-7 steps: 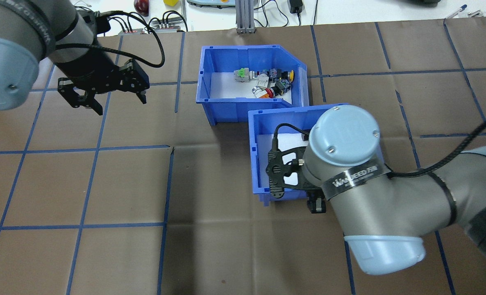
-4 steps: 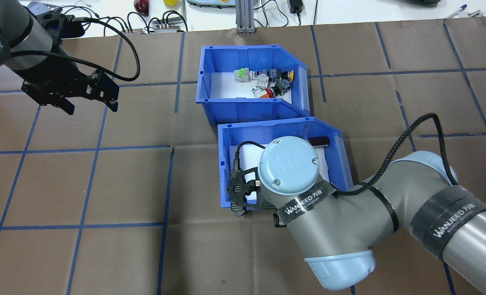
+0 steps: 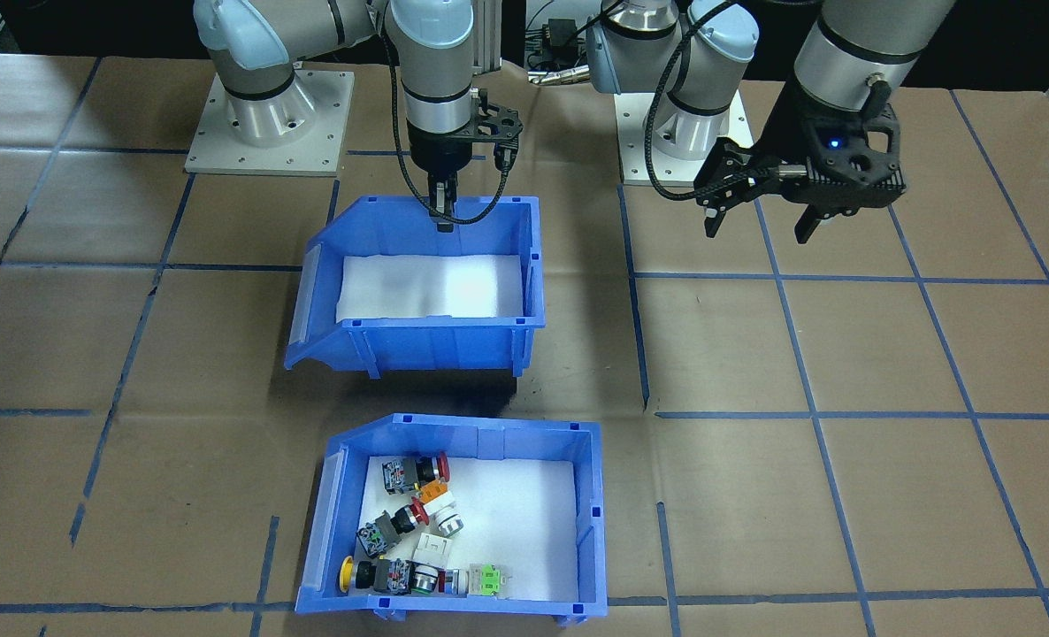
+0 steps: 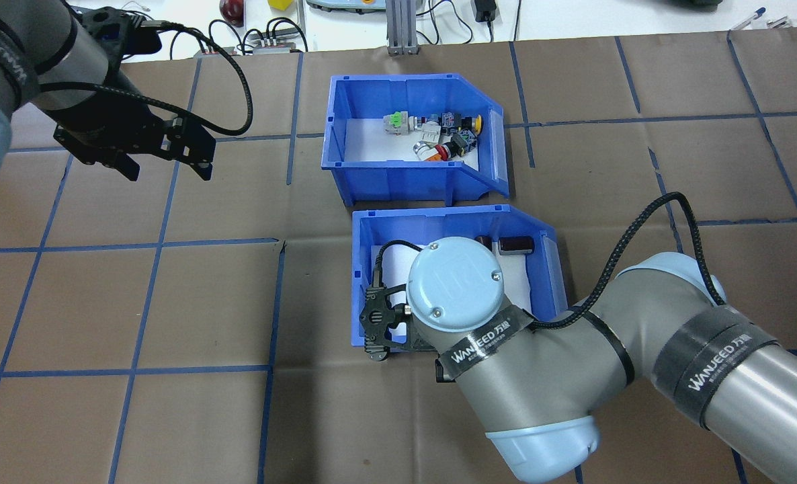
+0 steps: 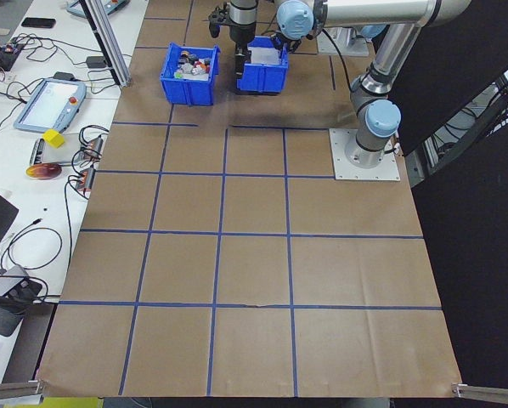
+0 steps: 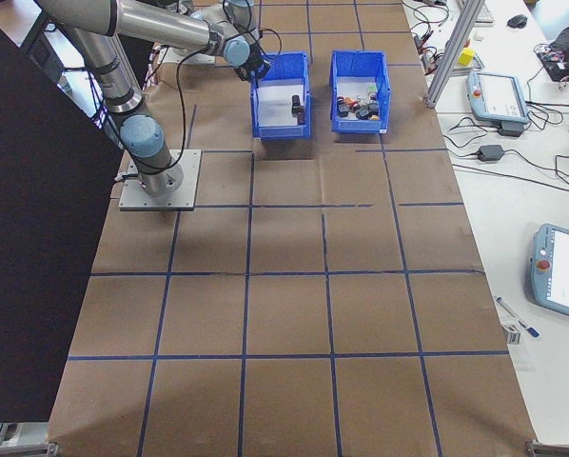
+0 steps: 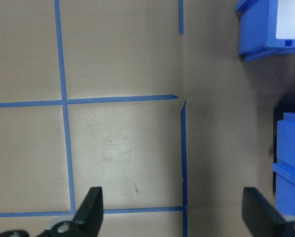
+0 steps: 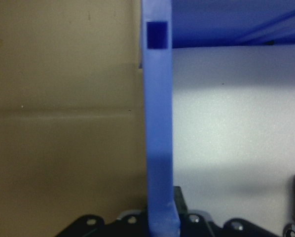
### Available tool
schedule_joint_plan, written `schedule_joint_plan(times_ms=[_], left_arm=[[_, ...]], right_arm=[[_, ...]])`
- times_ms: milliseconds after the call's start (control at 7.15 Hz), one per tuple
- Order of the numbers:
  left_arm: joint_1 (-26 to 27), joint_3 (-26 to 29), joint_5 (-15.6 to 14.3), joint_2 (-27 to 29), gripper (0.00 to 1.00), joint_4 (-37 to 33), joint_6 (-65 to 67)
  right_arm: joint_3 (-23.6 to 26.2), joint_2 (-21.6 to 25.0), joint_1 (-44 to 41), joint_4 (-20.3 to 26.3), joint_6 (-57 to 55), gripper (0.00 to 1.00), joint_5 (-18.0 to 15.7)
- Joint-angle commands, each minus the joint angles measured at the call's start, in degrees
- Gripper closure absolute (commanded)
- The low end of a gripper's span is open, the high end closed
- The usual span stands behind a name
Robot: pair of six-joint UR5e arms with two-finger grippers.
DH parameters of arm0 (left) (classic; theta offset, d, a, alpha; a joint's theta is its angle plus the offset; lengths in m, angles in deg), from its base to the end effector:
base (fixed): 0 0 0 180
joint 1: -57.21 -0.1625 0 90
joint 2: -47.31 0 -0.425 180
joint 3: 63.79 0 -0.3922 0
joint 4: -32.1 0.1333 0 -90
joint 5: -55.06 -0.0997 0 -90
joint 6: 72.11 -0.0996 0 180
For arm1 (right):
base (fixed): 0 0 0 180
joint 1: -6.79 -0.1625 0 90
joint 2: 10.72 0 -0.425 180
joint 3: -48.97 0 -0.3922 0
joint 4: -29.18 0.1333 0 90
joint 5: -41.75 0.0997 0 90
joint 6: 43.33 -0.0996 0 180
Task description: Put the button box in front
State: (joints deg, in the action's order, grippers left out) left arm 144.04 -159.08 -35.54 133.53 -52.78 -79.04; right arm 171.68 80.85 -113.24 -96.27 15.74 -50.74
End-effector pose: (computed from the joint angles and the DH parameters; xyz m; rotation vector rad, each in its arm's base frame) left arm -0.1061 -0.4764 0.4831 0.1020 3.1225 -0.0966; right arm 0.3273 -0.3085 0.2928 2.1584 -2.1961 0.0954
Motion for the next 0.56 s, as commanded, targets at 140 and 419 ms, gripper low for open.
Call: schedule_joint_plan(times_ms=[140, 419], left_arm=[[4.2, -2.0, -1.8, -1.5, 0.01, 0.3, 1.5], [4.4, -1.9, -1.5, -1.3, 0.01, 0.3, 1.5]], right_arm=[[-0.1, 0.5, 0.1, 0.5, -1.4, 0.0, 0.2], [-1.9, 1.9, 0.7, 4.3, -1.5, 0.0, 0.1]])
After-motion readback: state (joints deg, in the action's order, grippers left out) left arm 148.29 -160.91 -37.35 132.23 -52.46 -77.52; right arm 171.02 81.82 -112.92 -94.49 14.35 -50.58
